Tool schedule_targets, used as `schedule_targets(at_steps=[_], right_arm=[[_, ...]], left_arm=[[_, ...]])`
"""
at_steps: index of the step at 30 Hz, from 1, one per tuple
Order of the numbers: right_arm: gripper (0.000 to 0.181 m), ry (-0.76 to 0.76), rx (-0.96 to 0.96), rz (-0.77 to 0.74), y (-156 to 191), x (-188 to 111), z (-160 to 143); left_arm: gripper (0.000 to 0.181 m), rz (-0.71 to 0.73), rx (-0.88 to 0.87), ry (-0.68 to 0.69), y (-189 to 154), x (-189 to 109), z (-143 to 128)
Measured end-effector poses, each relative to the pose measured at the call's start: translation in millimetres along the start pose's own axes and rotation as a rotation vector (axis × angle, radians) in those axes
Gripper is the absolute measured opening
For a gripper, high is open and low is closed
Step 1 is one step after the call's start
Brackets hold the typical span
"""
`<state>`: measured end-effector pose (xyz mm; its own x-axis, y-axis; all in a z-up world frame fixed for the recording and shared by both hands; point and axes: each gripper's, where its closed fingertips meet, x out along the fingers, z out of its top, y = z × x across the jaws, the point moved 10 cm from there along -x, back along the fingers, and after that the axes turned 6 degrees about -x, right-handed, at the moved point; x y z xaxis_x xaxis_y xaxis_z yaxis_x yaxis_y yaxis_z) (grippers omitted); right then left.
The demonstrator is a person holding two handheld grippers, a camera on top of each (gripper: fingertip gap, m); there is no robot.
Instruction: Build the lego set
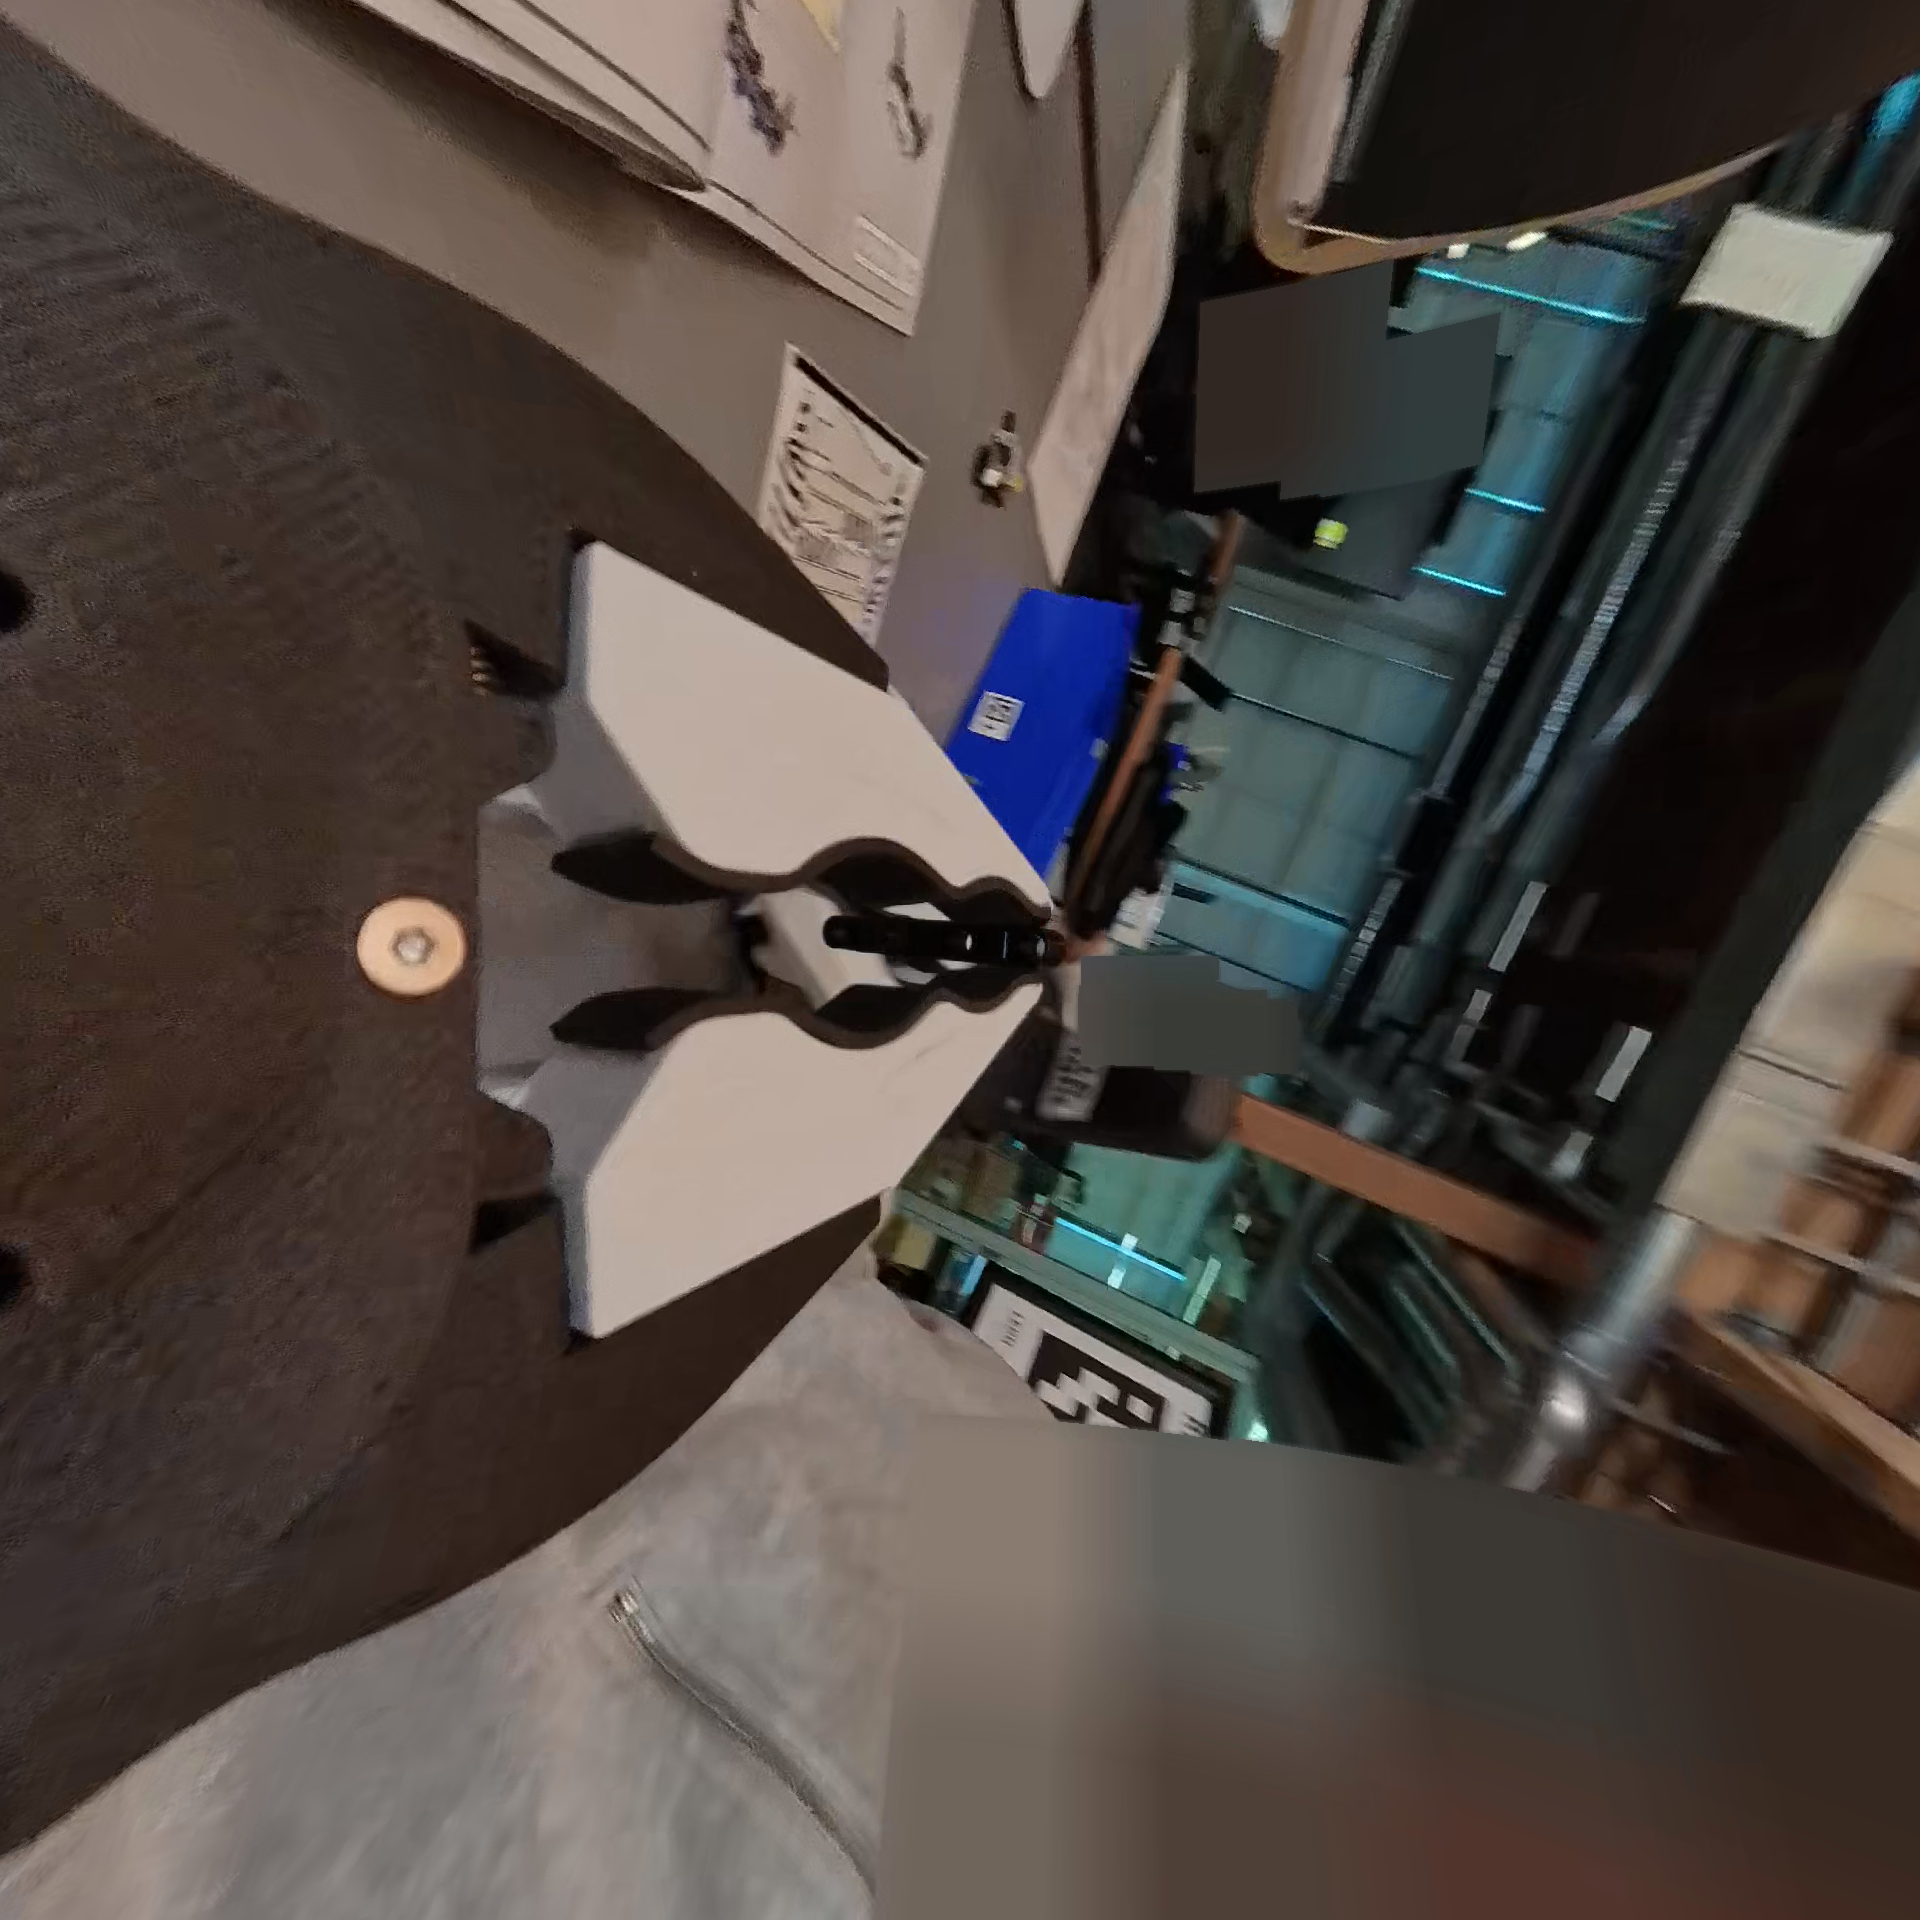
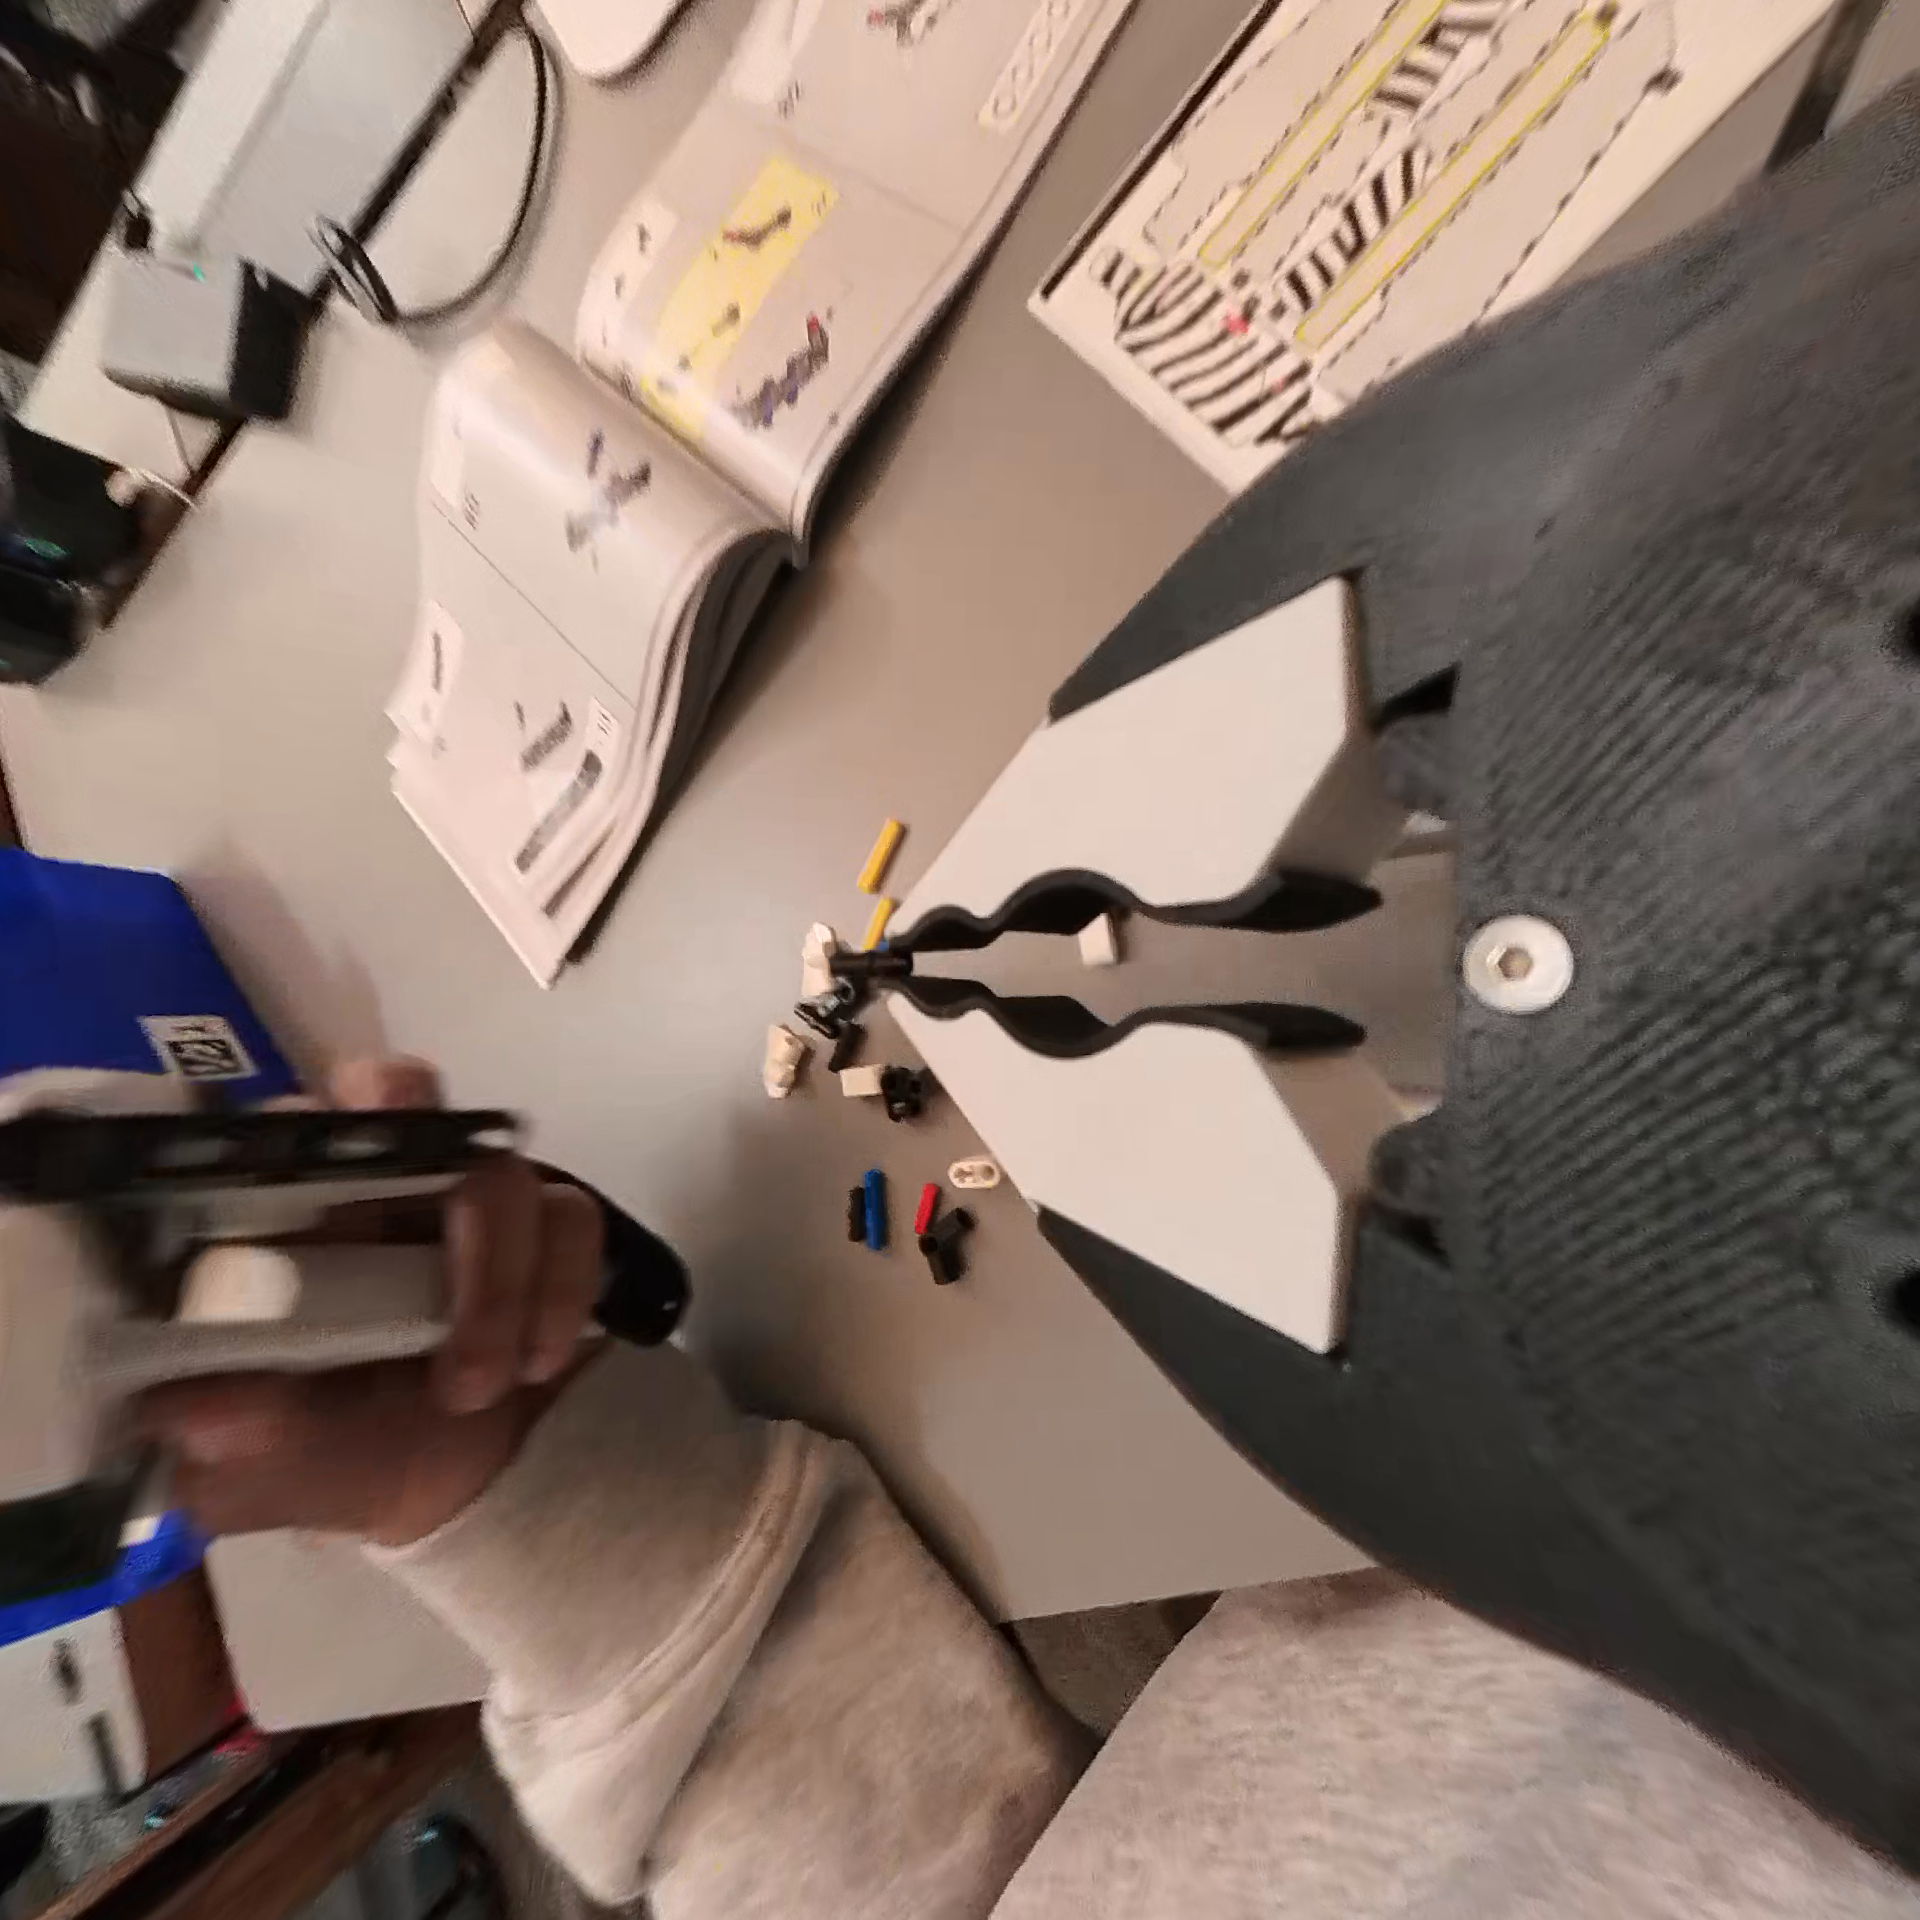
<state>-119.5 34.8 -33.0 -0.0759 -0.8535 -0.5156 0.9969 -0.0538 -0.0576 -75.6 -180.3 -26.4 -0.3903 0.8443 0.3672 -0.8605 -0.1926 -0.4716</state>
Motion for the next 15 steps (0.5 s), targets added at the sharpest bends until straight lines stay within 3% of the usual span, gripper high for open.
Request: schedule_targets(at_steps=[1,6,15], right_arm=[[0.002,-0.02,0.005,-0.012,-2,-6,3],[0.002,-0.093,0.006,-0.036,-5,-29,16],[0.002,-0.099,-0.038,0.012,5,-34,26]], left_arm=[[0.005,0.013,-0.006,0.037,2,3,-3],[0.004,0.0,-0.005,0.149,1,10,-11],[0.005,0.023,0.0,0.28,5,19,-22]])
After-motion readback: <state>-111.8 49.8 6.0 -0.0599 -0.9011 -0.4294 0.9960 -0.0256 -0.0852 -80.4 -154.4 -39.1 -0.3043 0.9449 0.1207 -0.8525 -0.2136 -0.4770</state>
